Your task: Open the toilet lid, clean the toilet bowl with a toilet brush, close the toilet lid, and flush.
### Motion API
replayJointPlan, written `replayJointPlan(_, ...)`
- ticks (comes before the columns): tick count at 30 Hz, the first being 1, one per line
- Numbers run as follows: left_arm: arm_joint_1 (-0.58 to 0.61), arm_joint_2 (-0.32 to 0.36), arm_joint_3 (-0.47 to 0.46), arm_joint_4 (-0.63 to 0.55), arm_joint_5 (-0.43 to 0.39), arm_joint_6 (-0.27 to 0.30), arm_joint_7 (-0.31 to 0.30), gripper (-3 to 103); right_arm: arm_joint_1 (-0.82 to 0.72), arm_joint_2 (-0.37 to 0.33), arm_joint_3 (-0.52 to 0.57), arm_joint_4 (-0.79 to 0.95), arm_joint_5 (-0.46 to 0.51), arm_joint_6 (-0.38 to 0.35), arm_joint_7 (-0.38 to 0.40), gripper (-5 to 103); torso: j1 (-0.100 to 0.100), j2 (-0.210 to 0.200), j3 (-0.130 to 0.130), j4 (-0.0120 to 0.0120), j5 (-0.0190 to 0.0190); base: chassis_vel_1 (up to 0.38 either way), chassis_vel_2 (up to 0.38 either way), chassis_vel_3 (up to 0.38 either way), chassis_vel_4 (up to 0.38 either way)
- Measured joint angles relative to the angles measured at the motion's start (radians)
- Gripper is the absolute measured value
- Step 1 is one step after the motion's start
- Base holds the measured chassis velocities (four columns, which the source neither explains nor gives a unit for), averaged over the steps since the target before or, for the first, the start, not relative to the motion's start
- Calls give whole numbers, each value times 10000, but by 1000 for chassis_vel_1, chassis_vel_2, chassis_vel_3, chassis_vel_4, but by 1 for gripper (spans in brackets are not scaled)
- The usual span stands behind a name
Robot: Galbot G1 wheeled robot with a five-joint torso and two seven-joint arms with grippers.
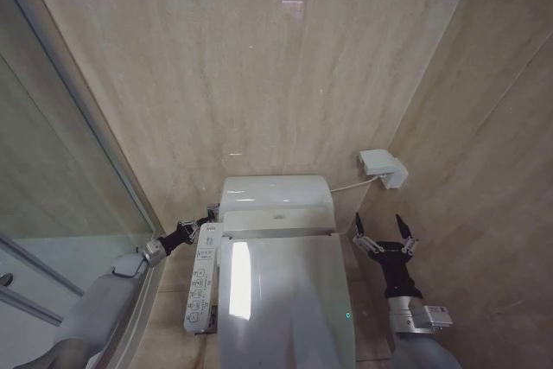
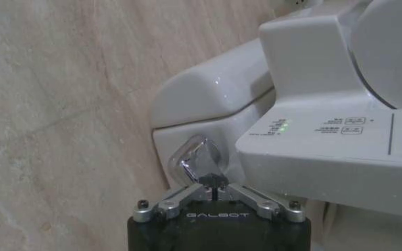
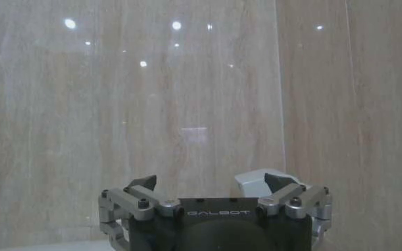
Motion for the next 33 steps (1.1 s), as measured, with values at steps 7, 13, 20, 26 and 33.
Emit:
replayJointPlan(7, 29, -15, -65, -6, 38, 11, -3, 0, 0, 0, 0, 0, 0, 0, 0, 100, 0, 0, 0, -6, -3, 0, 0, 0, 0)
replayJointPlan(13, 92, -5, -188, -32, 100, 23, 6, 0, 0, 0, 0, 0, 0, 0, 0, 100, 0, 0, 0, -8, -5, 0, 0, 0, 0)
replayJointPlan(20, 164, -39, -334, -37, 165, 35, 13, 0, 0, 0, 0, 0, 0, 0, 0, 100, 1, 0, 0, -5, -5, 0, 0, 0, 0)
replayJointPlan(26, 573, -178, -1018, -63, 335, 80, 0, 0, 0, 0, 0, 0, 0, 0, 0, 100, 1, 0, 0, -7, -3, 0, 0, 0, 0)
replayJointPlan(33, 1598, -257, -1924, -408, 487, 88, -76, 0, 0, 0, 0, 0, 0, 0, 0, 100, 4, 0, 2, 0, -7, 0, 0, 0, 0)
